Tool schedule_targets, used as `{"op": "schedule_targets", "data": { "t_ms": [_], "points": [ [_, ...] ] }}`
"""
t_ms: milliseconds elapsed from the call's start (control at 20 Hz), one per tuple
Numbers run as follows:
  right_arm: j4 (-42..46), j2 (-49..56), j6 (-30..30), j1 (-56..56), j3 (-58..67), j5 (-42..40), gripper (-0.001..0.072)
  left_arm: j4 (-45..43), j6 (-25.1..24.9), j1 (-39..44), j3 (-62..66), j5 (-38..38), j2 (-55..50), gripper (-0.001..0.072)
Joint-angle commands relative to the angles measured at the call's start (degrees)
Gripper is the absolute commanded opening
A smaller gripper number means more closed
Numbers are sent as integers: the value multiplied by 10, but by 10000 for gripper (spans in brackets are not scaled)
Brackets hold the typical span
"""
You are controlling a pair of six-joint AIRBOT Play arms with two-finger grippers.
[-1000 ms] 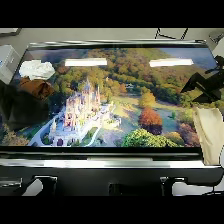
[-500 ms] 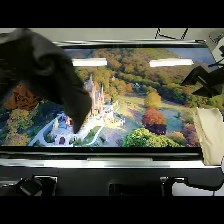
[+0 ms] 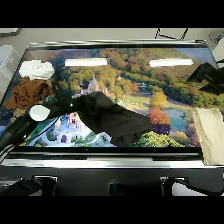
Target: Fold the clothes and pants, and hang the long-sleeved shirts on hangers.
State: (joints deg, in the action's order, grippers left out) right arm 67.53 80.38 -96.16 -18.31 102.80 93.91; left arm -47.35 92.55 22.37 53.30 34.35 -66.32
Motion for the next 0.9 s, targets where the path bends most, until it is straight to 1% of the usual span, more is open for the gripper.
{"op": "schedule_targets", "data": {
  "t_ms": [0, 50, 100, 150, 200, 250, 350, 400, 500, 600, 650, 750, 850],
  "points": [
    [4, 0, 6, 6, -70, -41, 668, -4, 5, -78, -54, 200, -57, 24],
    [7, 0, 13, 14, -106, -57, 668, -5, 5, -88, -59, 222, -63, 26],
    [6, 0, 18, 27, -145, -78, 670, -4, 5, -99, -58, 231, -64, 99],
    [6, 0, 21, 43, -177, -99, 671, 3, 4, -113, -49, 231, -62, 403],
    [6, 0, 27, 58, -205, -121, 673, 12, 2, -131, -32, 231, -61, 681],
    [7, 0, 30, 73, -229, -144, 678, 14, -1, -154, -5, 234, -61, 720],
    [7, 0, 30, 94, -260, -182, 677, 12, -27, -198, 51, 238, -61, 720],
    [8, 2, 30, 100, -269, -190, 677, 0, -27, -219, 66, 243, -61, 720],
    [9, 15, 31, 104, -278, -179, 677, -27, -26, -248, 59, 289, -63, 720],
    [9, 26, 37, 104, -295, -167, 676, -61, -31, -246, 15, 344, -63, 720],
    [9, 29, 39, 104, -306, -160, 676, -55, -53, -235, -20, 351, -60, 720],
    [4, 30, 44, 104, -334, -158, 679, -33, -88, -203, -82, 324, -59, 720],
    [-12, 30, 59, 104, -359, -147, 700, 17, -110, -164, -127, 256, -61, 720]
  ]
}}
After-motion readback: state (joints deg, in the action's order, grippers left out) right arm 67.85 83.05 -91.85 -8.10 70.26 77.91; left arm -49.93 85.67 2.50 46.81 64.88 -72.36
